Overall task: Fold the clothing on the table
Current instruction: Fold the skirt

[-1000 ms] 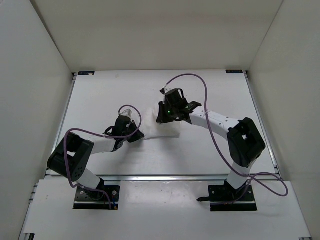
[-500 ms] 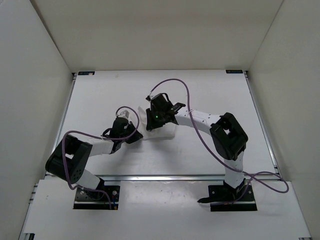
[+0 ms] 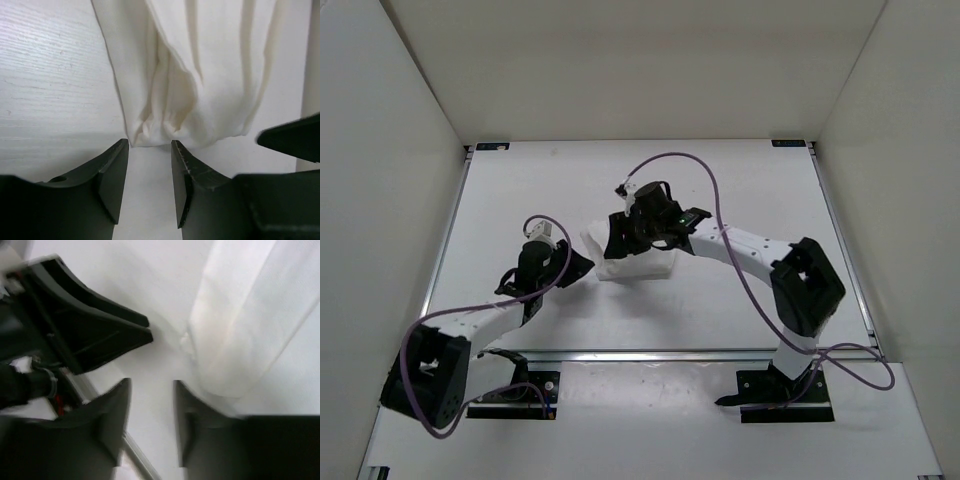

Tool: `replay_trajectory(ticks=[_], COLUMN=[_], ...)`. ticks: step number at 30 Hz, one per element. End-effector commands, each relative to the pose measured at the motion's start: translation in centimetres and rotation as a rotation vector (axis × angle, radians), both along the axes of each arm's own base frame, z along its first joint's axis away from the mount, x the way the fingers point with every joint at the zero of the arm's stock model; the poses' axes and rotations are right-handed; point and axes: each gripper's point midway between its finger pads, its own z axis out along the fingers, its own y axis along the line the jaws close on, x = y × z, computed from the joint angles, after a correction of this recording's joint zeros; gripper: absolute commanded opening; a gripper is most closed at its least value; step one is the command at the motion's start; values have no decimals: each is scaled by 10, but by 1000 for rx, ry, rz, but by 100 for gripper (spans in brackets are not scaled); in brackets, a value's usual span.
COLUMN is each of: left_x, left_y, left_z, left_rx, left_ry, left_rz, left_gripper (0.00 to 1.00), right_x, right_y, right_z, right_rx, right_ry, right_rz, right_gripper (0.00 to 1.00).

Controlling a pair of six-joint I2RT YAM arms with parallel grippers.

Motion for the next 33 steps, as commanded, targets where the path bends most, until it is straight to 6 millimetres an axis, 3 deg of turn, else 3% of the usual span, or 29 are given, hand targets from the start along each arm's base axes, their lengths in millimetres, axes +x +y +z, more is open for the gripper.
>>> replay_trajectory(ticks=[1,2,3,4,6,12,15,18,21,23,25,26,28,31,33], left_x=[-5,-4,-8,-12,-10,-15,-17,-24,-25,-26,-27,-26,-27,-29,-34], left_y=[12,17,19,23,30,38,44,47,50,50,49,49,46,44,37], left_z=[11,17,18,12,25,39,43,39,42,46,52,60,72,89,96], left_rx=[-10,-15,-16,-8,-16,-12,-11,0,3,4,10,21,28,48,39], left_ry=[-26,-41,-44,-28,-67,-93,-114,-93,-97,-99,-99,-115,-123,-136,-138], left_rz=[48,64,73,82,106,115,136,126,136,124,101,87,46,1,-42], left_gripper=[50,50,51,50,50,50,50,50,51,51,53,54,56,58,58], right_x=[15,21,25,32,34,24,22,22,30,34,28,29,26,25,19], right_y=[-4,-9,-14,-15,-11,16,29,30,36,37,37,35,13,-31,-51], right_z=[63,61,53,46,32,-35,-59,-98,-97,-74,-22,-8,51,88,91], right_rx=[154,148,132,120,111,40,-14,-100,-122,-113,-55,-39,53,165,219], right_ry=[-145,-145,-130,-122,-93,9,39,120,143,106,18,-15,-120,-195,-178], right_rz=[-27,-38,-48,-51,-33,30,54,38,58,74,86,80,33,-61,-71], right_gripper=[32,25,9,0,0,1,0,0,0,0,0,1,8,17,18])
